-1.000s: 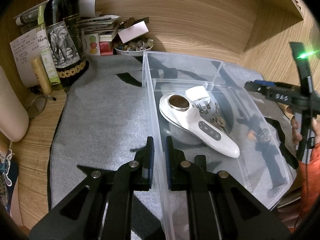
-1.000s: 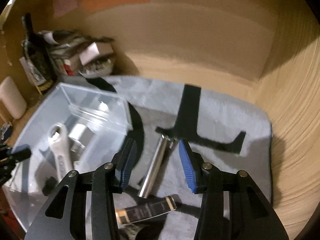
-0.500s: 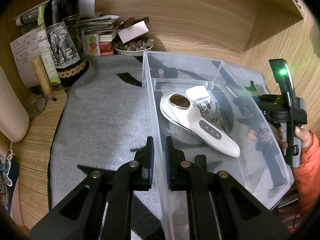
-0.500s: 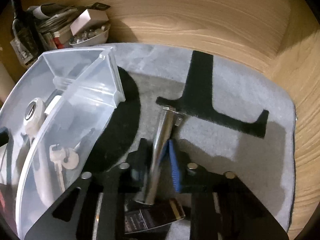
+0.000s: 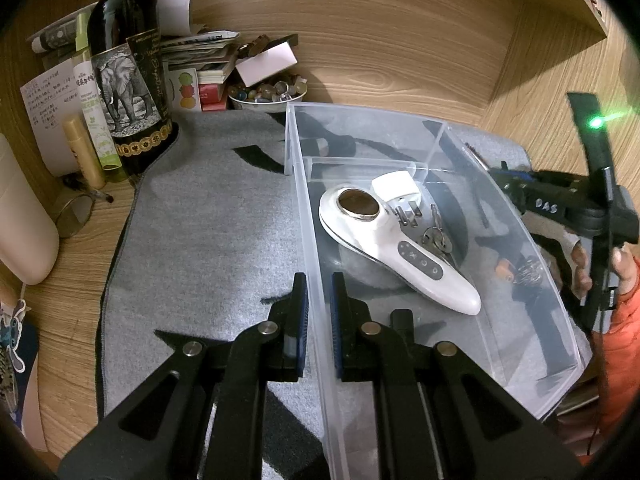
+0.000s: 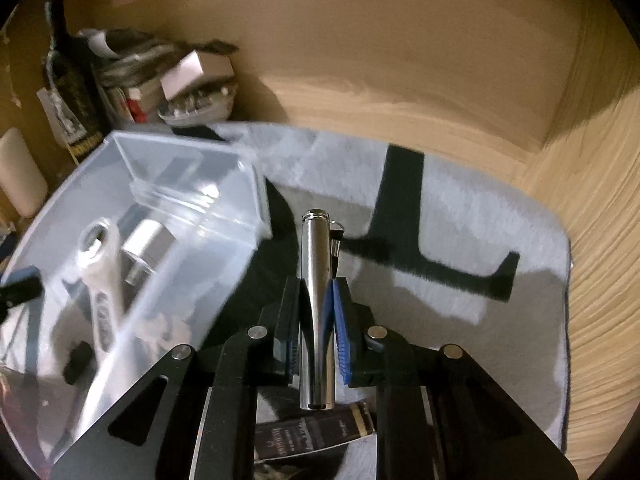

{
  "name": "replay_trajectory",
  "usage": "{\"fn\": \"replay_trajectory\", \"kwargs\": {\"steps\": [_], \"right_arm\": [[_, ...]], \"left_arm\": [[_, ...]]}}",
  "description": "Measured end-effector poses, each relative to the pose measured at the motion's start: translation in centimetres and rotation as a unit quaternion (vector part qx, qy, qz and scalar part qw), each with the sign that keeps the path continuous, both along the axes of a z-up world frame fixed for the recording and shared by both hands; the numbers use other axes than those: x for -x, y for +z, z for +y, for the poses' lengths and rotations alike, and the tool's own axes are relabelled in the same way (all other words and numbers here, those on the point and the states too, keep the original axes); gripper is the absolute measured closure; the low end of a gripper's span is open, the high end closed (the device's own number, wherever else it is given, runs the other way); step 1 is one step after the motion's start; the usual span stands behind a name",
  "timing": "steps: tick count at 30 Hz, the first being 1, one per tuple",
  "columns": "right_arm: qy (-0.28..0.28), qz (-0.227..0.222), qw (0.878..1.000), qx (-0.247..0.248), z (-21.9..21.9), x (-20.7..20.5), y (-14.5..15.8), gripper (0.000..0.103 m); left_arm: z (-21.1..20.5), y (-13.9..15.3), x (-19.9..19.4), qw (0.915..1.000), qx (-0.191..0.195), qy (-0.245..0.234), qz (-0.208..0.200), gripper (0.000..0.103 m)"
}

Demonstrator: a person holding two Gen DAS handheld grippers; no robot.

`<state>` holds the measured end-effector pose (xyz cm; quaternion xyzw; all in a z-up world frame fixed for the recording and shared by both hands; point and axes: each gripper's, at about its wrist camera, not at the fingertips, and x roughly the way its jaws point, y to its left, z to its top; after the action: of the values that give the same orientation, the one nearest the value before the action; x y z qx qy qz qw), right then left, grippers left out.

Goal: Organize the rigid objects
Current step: 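Lower the right gripper onto the metal tube and close, then lift the metal tube with the right gripper and release it in the box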

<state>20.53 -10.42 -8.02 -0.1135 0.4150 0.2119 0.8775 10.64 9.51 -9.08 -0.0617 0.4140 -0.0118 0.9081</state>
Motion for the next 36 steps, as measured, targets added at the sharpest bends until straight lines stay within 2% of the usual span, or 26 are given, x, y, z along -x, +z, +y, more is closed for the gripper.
{"fn": "replay_trajectory", "kwargs": {"steps": [12, 22, 27, 36], "right_arm": [[0.038, -0.07, 0.996, -0.028, 2.2, 3.0, 5.6, 0.089], [0.087, -0.106, 0.99, -0.043, 4.6, 6.1, 8.3, 0.089], [0.115, -0.094, 0.988, -0.035, 6.1, 7.1, 7.6, 0.089], [0.141, -0.039, 0.989, 0.008, 8.5, 6.5, 3.0, 0.089]], "left_arm": [[0.0, 0.0, 0.0, 1.0, 0.0, 0.0, 0.0, 0.093], [0.0, 0.0, 0.0, 1.0, 0.0, 0.0, 0.0, 0.093], [-0.1, 0.0, 0.0, 1.0, -0.001, 0.0, 0.0, 0.093], [-0.1, 0.1, 0.1, 1.0, -0.001, -0.001, -0.001, 0.093]]}}
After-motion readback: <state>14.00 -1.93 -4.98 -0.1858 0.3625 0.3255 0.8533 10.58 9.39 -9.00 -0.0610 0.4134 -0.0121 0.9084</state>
